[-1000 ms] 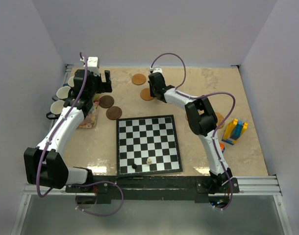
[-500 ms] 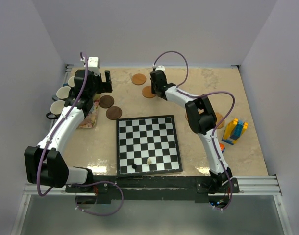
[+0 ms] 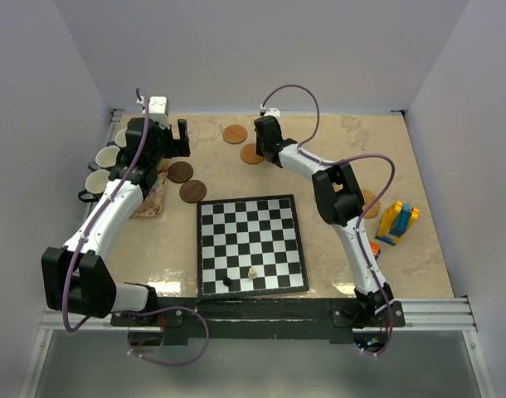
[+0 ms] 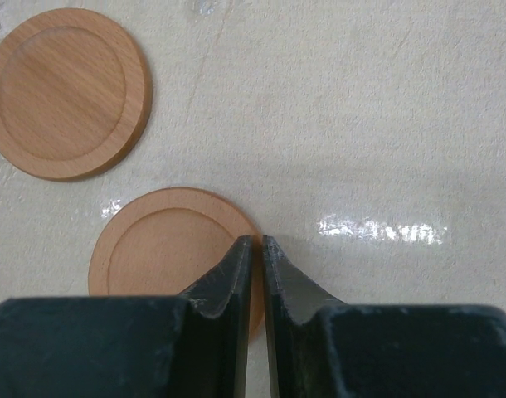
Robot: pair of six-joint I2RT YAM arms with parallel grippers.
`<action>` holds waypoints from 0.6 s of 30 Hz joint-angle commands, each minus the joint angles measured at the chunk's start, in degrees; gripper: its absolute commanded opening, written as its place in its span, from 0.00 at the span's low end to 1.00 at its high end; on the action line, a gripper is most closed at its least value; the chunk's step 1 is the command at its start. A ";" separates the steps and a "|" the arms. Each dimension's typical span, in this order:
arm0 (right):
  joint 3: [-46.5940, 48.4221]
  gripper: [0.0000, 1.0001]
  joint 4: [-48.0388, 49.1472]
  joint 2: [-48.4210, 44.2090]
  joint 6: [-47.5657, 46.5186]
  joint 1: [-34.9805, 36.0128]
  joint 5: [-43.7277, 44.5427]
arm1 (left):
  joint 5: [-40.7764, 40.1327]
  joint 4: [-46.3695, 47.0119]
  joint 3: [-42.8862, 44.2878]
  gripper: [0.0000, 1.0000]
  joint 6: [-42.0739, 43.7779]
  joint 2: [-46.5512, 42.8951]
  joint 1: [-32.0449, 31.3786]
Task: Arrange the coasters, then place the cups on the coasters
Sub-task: Move the coaster to the center of the board.
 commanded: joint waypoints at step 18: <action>0.57 0.24 -1.57 -2.84 -0.15 -2.40 -5.39 | 0.76 1.94 0.52 1.00 -1.43 0.75 0.05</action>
